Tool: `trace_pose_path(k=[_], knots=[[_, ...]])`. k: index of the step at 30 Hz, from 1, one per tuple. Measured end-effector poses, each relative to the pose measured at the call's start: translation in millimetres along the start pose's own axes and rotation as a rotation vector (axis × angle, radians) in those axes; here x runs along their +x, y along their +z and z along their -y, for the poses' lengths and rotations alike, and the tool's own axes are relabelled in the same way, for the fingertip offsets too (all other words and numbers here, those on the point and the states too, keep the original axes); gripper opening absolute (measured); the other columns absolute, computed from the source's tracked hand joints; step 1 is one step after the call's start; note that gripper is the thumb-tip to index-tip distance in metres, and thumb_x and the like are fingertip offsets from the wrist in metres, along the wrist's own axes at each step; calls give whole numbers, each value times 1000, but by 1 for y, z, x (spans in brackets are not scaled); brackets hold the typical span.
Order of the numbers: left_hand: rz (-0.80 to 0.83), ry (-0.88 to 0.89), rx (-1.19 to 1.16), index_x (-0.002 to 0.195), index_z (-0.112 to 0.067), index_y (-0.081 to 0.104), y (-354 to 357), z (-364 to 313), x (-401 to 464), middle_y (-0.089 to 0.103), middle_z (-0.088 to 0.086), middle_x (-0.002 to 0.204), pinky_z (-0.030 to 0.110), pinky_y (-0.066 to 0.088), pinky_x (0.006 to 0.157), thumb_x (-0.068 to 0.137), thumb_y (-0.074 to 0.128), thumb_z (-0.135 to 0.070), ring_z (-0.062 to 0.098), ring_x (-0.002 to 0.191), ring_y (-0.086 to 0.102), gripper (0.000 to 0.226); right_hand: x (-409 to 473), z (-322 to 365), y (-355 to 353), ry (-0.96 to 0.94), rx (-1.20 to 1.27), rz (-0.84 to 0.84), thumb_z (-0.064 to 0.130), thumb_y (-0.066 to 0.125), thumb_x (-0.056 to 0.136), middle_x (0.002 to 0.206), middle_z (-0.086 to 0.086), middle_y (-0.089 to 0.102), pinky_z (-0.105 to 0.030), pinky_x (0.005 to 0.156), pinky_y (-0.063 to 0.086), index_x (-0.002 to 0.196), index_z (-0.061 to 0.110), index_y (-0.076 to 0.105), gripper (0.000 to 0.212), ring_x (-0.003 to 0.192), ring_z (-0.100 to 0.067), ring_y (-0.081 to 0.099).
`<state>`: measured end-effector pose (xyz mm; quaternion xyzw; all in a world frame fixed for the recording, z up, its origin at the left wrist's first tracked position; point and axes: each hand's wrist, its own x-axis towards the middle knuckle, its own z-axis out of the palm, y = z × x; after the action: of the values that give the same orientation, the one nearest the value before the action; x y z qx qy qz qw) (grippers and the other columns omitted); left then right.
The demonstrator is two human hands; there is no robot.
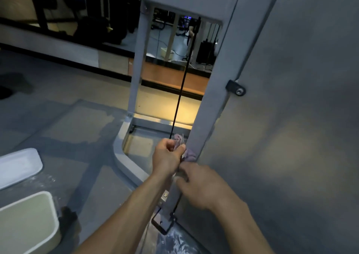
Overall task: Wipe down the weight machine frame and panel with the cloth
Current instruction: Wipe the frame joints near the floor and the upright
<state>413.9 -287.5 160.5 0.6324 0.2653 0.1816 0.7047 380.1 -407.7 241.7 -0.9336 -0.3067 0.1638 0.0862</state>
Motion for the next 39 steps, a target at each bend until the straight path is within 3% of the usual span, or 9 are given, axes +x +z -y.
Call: trace_pose_path(k=[3,6,11,15,19,23,26,34,39], knots=[[-42,-74,18,83,-12,64,4,3,-10,73,11,85,54,60,82,86,79,-11,28,82,72,15,-16,-2,11,38,95,57,40,49,99,122,-6,66,-37,88,47,108,27,56,17,115,-32,60],[30,-61,-162,93,-1,62,15,-40,-17,73,24,96,51,64,75,92,71,1,31,81,77,9,-18,-11,8,68,162,83,40,51,96,113,-6,67,-35,89,51,104,24,61,21,112,-31,63],[76,84,-119,99,-14,63,18,-90,-15,76,15,96,48,63,81,78,78,-27,32,89,76,29,-17,1,2,78,228,-42,37,50,100,120,-9,67,-35,88,52,129,22,58,33,110,-32,64],[82,-107,-13,89,-22,68,13,-58,-21,78,13,89,48,64,79,75,82,-23,35,91,77,20,-22,6,2,80,224,-24,33,48,101,110,-7,63,-36,76,44,111,21,57,18,101,-34,60],[88,-23,-215,106,-1,60,20,-102,-28,75,18,88,43,65,73,94,69,-2,33,81,78,15,-25,-4,-5,113,201,-46,34,49,102,125,-9,63,-37,91,51,127,22,58,29,115,-32,61],[53,99,-259,108,-3,58,27,-125,-32,75,22,98,42,64,77,95,69,-4,31,84,78,17,-32,-13,-8,180,218,-53,33,51,100,133,-9,62,-36,99,51,131,21,58,33,122,-32,60],[38,28,-265,105,-4,57,25,-111,-40,74,22,95,37,64,72,95,68,-1,27,76,78,15,-36,-17,-11,217,208,-131,31,49,97,125,-12,65,-35,85,48,106,20,59,17,117,-35,61],[52,228,-382,93,-3,59,38,-176,-28,71,24,95,49,64,77,92,71,2,32,75,77,14,-45,-13,-25,231,331,-587,29,49,97,105,0,72,-39,76,49,105,22,61,16,103,-33,63],[-12,92,-161,101,-9,63,25,-134,-36,73,14,102,42,65,77,92,74,-8,25,84,77,14,-50,-9,-24,202,401,-647,31,54,98,101,4,74,-35,74,51,107,27,65,15,97,-23,67]])
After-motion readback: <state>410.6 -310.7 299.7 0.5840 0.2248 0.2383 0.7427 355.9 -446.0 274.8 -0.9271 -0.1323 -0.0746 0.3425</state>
